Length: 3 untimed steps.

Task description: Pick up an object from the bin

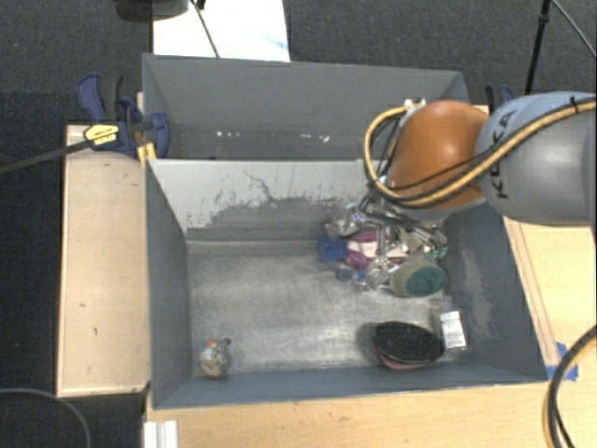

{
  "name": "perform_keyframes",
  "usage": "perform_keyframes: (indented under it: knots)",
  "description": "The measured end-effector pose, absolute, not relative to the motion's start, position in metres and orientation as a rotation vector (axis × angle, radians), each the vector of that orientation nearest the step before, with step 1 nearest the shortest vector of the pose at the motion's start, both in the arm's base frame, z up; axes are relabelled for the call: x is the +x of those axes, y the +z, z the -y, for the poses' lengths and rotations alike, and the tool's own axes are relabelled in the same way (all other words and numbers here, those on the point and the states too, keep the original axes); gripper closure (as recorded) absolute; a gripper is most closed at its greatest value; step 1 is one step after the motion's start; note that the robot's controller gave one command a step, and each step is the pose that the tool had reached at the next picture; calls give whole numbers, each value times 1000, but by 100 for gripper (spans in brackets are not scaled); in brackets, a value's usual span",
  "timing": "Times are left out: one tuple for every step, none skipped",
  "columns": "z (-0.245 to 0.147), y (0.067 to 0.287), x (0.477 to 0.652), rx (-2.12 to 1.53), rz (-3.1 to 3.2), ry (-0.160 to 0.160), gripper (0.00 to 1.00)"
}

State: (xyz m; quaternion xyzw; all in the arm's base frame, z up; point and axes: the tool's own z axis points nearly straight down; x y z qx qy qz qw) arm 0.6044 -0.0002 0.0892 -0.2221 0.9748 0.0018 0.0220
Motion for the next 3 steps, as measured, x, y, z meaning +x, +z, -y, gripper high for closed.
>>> perform_keyframes:
  knots:
    - [0, 91, 605, -681, -3021, 7, 100]
    - [-11, 195, 580, -1159, -2911, -3, 100]
    - [-6, 271, 573, -1195, -2893, -6, 100]
